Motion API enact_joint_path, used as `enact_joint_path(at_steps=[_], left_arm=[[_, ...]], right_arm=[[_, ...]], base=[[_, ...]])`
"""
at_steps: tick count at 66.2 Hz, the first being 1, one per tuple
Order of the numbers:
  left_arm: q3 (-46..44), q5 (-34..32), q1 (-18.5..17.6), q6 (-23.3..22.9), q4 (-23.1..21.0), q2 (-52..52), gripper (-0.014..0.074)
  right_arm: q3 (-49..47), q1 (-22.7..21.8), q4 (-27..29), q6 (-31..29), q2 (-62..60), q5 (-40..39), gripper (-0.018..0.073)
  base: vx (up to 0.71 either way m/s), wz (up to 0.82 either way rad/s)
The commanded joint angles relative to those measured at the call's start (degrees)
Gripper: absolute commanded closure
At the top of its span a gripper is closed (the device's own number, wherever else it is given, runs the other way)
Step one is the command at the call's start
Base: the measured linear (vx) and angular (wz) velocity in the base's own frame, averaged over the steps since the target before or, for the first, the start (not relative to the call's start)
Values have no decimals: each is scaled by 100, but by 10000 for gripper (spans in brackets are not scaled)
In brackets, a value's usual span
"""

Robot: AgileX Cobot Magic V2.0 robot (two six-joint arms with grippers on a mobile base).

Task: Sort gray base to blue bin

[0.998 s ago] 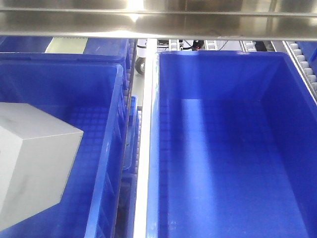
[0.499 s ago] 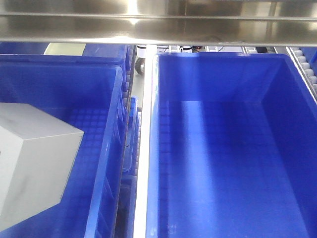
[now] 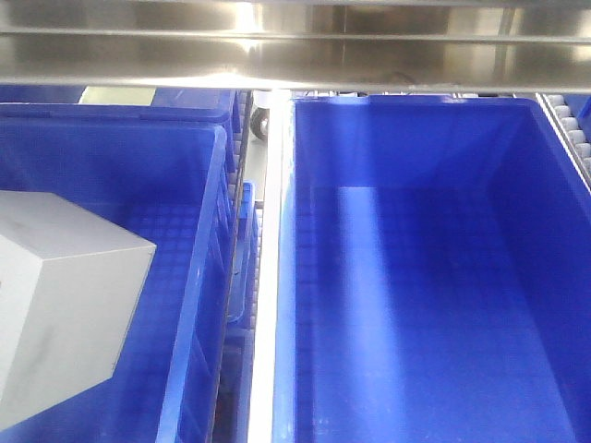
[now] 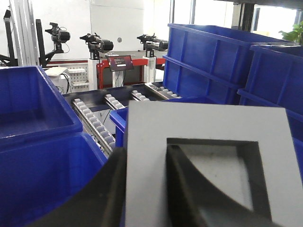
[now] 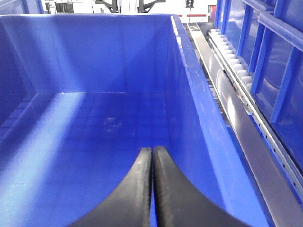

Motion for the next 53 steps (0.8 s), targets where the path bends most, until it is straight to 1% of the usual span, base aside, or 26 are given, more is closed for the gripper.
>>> enact_joint_path(at_steps=[1,53], left_arm=[[-167,-593,-12,-35,-72,34,603],[-167,-593,-12,-35,-72,34,603]], right_arm=[[56,-14,-43,-70,103,-196,564],[56,-14,-43,-70,103,-196,564]], base=[[4,0],[2,1]])
